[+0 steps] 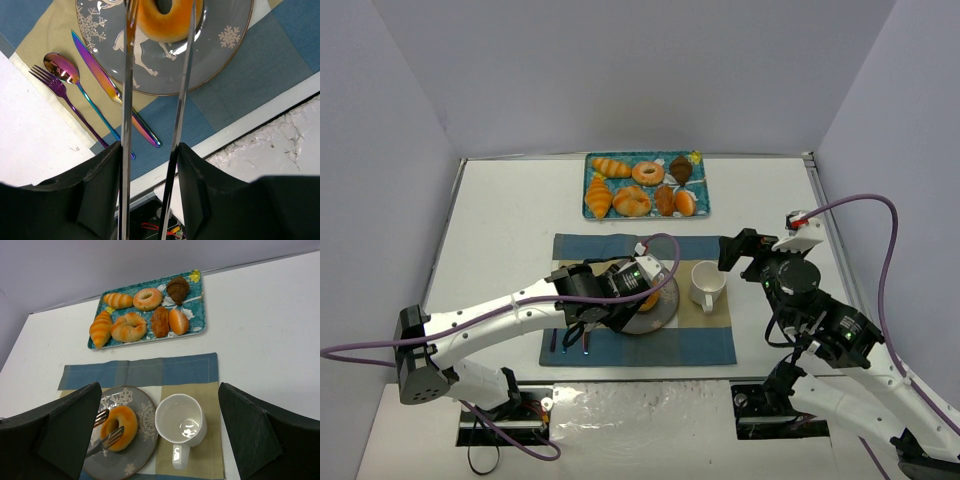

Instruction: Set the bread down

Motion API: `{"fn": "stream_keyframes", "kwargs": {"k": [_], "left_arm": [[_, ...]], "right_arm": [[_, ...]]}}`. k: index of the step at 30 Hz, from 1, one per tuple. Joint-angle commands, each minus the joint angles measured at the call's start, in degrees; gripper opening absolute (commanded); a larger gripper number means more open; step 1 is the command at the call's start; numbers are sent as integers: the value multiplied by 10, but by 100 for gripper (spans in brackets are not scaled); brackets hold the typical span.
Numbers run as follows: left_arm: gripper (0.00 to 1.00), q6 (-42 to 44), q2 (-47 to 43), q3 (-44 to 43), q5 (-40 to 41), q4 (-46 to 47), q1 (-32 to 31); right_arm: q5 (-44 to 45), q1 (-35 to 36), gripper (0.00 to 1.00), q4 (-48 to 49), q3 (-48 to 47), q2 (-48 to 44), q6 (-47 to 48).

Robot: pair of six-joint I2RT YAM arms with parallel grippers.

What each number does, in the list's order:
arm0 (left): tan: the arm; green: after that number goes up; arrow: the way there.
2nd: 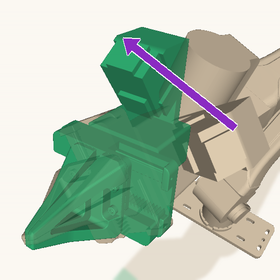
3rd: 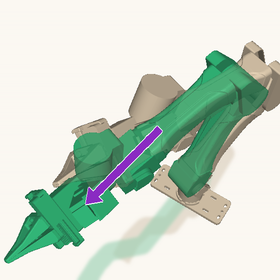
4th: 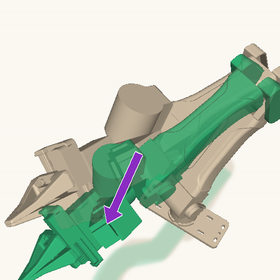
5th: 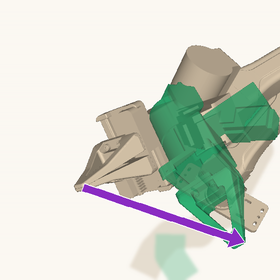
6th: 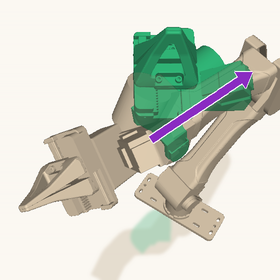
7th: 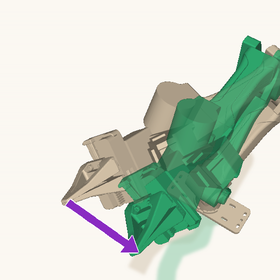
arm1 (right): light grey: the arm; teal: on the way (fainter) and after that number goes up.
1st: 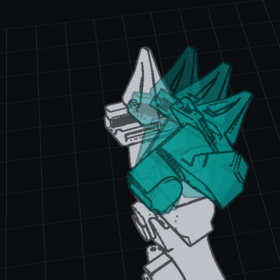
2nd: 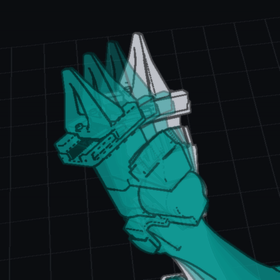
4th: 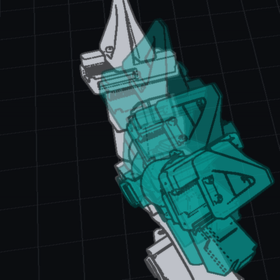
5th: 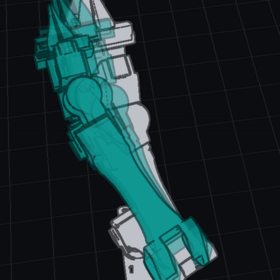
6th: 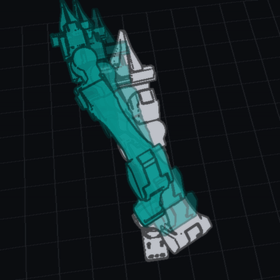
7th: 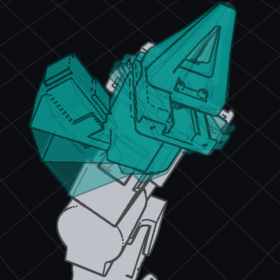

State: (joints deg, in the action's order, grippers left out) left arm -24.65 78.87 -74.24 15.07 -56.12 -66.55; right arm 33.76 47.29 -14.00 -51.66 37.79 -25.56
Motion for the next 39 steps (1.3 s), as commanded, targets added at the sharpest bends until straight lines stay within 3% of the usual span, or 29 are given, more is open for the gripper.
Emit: {"fn": "stream_keyframes", "kwargs": {"k": [1, 21, 26, 32, 39], "left_arm": [[42, -6, -8, -11, 14, 15, -5], [42, -4, -38, -78, 54, -2, 17], [42, 14, -57, -99, 31, 3, 87], [43, 45, -64, -145, 10, 21, 232], [46, 65, -4, -198, 2, 70, 379]], "right_arm": [[23, -3, 100, 31, -6, 0, -4], [19, -3, 100, 31, -10, 5, -1], [18, -3, 100, 31, -13, 4, 2], [14, -3, 100, 32, -16, 10, 4], [10, -3, 100, 35, -31, 33, 15]]}}
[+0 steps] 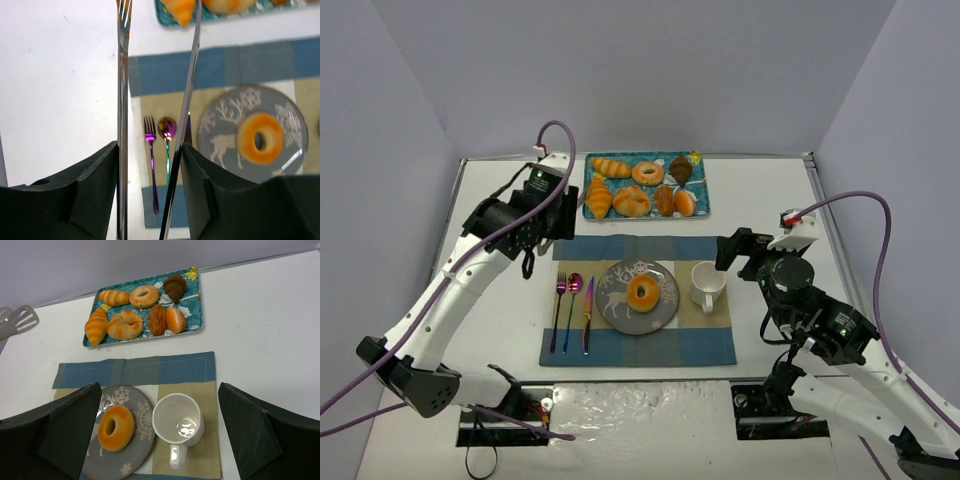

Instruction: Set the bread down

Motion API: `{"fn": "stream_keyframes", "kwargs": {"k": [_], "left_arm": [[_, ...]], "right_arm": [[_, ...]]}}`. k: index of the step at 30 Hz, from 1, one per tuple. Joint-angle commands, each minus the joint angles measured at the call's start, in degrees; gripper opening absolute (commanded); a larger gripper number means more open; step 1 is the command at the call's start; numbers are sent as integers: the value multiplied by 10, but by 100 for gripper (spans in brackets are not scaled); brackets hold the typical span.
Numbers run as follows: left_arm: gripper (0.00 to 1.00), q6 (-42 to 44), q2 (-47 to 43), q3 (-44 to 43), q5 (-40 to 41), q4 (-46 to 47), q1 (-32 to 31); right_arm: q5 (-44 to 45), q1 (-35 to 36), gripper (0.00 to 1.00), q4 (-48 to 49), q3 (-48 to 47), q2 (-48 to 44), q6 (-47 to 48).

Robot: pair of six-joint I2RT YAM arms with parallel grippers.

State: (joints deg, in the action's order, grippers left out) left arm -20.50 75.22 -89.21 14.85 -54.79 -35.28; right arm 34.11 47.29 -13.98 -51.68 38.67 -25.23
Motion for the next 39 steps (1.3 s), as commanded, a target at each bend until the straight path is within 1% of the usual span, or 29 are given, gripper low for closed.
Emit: {"fn": "stream_keyframes", "kwargs": {"k": [1, 5, 7, 10, 13, 16, 17, 19, 25, 29, 39], "left_arm": [[46, 23, 51, -61, -2, 63, 82], [46, 26, 122, -108, -10, 76, 143], [45, 30, 144, -123, -9, 77, 160], [45, 25, 213, -162, -20, 79, 215], [45, 21, 247, -165, -21, 91, 253], [45, 14, 286, -157, -27, 111, 281], [45, 14, 287, -157, -27, 111, 288], [45, 10, 322, -149, -40, 120, 304], [45, 7, 375, -125, -42, 150, 327], [46, -3, 407, -114, -51, 154, 334], [60, -21, 425, -71, -76, 173, 334]], "right_arm": [[2, -3, 100, 34, -36, 30, 14], [-6, -3, 100, 34, -46, 39, 19], [-10, -3, 100, 33, -47, 40, 20], [-18, -3, 100, 33, -48, 43, 22], [-23, -3, 100, 33, -48, 40, 23], [-29, -3, 100, 33, -43, 39, 19], [-29, -3, 100, 33, -43, 39, 19], [-32, -3, 100, 33, -36, 38, 16], [-34, -3, 100, 33, -23, 27, 9], [-35, -3, 100, 33, -16, 16, 8], [-39, -3, 100, 30, -6, 0, 0]]}}
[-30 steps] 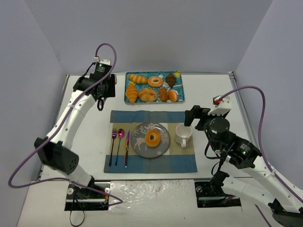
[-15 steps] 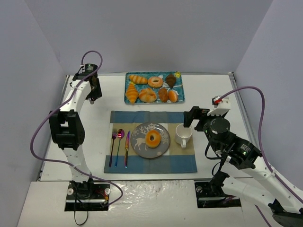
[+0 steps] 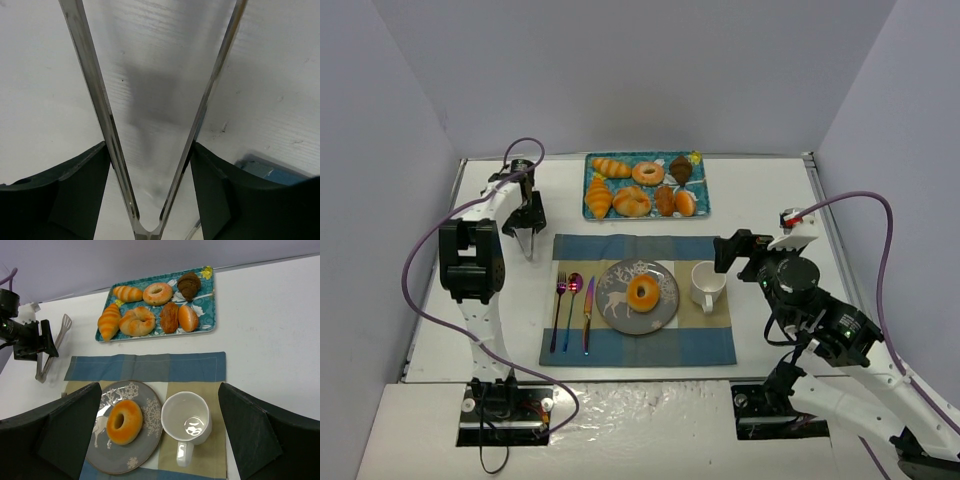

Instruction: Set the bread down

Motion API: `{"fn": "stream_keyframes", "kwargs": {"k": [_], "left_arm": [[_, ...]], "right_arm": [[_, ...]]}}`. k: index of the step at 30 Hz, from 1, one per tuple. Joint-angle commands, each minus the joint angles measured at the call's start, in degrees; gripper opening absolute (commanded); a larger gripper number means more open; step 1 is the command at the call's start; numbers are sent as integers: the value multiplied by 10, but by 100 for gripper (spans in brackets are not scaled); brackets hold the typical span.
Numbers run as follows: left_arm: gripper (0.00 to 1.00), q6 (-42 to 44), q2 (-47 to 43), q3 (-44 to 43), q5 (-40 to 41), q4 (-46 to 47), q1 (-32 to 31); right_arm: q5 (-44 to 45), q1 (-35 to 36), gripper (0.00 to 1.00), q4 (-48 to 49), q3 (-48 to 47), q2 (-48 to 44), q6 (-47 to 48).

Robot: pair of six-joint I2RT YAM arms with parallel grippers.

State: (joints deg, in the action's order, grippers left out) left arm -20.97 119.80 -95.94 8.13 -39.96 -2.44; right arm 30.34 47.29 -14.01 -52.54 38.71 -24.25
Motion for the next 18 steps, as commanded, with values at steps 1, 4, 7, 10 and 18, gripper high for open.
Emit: {"fn": "stream_keyframes", "kwargs": {"k": [1, 4, 7, 10, 18], "left_arm": [[61, -17, -19, 1, -10, 26, 6], [64, -18, -15, 12, -13, 30, 5], [65, -18, -14, 18, -16, 32, 6], [67, -18, -17, 24, -17, 36, 6], [73, -18, -32, 33, -24, 39, 6]], "right_arm": [[-2, -3, 100, 31, 2, 0, -11], [-8, -3, 100, 29, 2, -1, -13], [-12, -3, 100, 27, 1, -3, -14], [-13, -3, 100, 25, -2, -5, -16], [-13, -3, 100, 18, -2, -11, -18]]}}
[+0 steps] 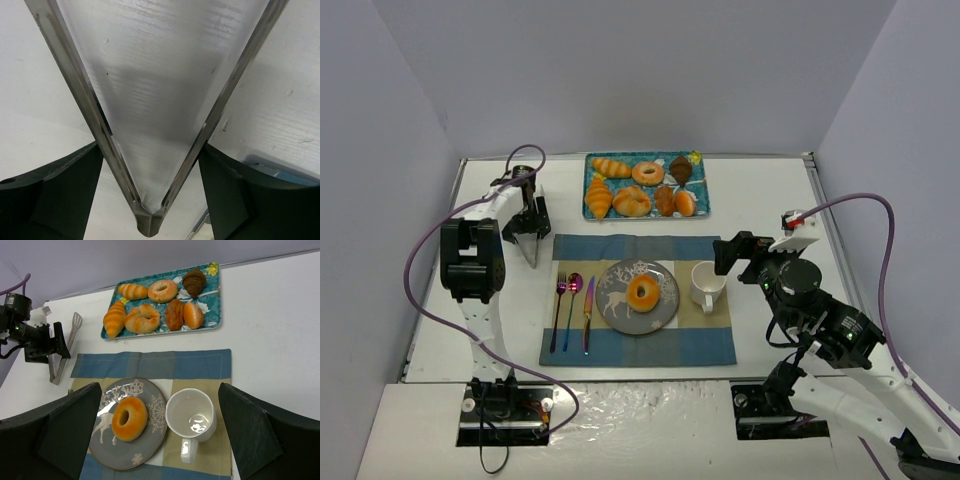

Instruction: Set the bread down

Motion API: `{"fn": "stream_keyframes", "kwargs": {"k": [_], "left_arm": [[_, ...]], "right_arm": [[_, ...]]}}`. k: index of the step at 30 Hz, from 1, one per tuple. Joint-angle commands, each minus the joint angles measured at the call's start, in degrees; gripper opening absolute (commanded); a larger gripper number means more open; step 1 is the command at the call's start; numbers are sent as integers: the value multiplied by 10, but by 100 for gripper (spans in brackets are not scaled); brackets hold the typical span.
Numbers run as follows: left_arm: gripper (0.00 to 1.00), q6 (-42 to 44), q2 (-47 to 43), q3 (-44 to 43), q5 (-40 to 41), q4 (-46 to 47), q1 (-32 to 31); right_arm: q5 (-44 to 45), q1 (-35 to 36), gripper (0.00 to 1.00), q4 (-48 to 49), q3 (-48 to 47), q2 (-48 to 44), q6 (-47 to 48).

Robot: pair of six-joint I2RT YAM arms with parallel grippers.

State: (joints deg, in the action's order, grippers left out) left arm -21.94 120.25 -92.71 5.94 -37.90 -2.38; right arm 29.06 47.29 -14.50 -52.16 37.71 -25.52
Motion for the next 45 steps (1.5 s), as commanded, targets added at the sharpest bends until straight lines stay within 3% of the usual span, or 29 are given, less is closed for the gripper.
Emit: {"fn": "stream_keyframes", "kwargs": {"k": [1, 18, 29, 34, 45], "left_arm": [[74, -8, -41, 3, -2, 19, 5], [76, -3, -167, -12, 0, -11, -9], [78, 44, -386, -58, -12, -74, -156], [79, 70, -472, -15, -35, -52, -204], [79, 97, -588, 122, -131, 44, -217]], "right_arm": [[-1, -3, 100, 23, -6, -1, -5], [-1, -3, 100, 22, -10, 9, -2], [-13, -3, 100, 22, -31, 36, 8], [-13, -3, 100, 26, -46, 46, 10], [-12, -3, 100, 44, -59, 53, 18]]}}
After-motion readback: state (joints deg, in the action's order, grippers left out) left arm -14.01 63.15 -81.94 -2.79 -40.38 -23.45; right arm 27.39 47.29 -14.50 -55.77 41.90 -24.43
